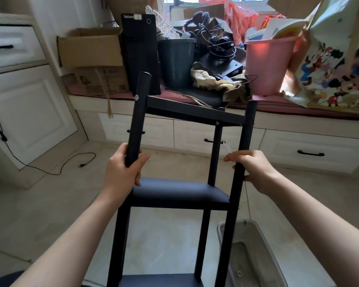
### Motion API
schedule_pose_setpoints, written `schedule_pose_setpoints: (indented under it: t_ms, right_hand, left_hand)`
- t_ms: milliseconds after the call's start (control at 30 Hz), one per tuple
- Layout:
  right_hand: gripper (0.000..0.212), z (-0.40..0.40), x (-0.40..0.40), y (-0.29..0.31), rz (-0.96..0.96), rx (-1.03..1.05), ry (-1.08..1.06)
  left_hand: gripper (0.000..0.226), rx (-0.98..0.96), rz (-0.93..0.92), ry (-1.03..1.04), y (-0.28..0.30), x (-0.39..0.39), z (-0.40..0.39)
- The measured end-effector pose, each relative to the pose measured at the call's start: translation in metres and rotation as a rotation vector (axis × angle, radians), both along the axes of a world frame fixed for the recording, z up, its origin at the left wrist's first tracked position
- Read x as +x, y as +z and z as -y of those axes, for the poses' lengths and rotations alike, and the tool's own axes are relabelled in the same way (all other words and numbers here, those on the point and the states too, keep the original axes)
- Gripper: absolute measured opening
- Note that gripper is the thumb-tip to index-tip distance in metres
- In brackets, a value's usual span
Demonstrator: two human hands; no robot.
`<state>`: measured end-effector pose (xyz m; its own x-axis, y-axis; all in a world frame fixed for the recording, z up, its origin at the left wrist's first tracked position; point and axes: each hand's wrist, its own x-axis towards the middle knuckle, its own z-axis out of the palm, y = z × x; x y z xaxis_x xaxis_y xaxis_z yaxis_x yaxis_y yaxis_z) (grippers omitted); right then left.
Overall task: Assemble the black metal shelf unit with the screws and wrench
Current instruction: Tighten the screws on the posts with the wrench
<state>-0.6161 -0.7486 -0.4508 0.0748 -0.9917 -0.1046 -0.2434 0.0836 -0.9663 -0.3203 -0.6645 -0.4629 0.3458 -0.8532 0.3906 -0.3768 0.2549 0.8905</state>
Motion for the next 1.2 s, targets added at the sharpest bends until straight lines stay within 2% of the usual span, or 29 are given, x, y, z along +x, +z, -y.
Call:
schedule_pose_setpoints:
  t_ms: [167,333,567,733,800,867,1000,1100,1200]
  right_hand:
    - [0.021,-0.011,0.014,0.01,0.121,-0.064,0.03]
    - [0.025,-0.02,0.02,0.019,0.225,-0.109,0.066]
    - [0.025,-0.03,0.033,0.017,0.214,-0.186,0.09]
    - [0.026,-0.032,0.036,0.016,0.208,-0.219,0.09]
    - [0.024,-0.035,0.04,0.018,0.212,-0.216,0.113]
    - [0.023,-0.039,0.044,0.022,0.208,-0.224,0.141]
    - [0.021,-0.048,0.055,0.032,0.141,-0.288,0.219]
    - [0.019,-0.052,0.064,0.038,0.103,-0.336,0.265]
    - [0.019,-0.054,0.072,0.045,0.142,-0.322,0.312]
  left_hand:
    - [0.024,0.043,0.044,0.16,-0.009,0.011,0.001]
    - [0.024,0.085,0.058,0.195,-0.013,0.02,0.001]
    - [0.024,0.198,0.012,0.205,-0.021,0.035,0.002]
    - [0.015,0.273,-0.025,0.204,-0.012,0.038,0.004]
    - [0.04,0.286,0.024,0.247,-0.006,0.037,0.006]
    - [0.07,0.267,0.147,0.329,-0.002,0.034,0.005]
    - [0.087,0.183,0.355,0.459,-0.001,0.016,-0.008]
    - [0.081,0.07,0.349,0.35,0.002,-0.003,-0.017]
    - [0.057,0.171,0.106,0.06,0.006,-0.029,-0.025]
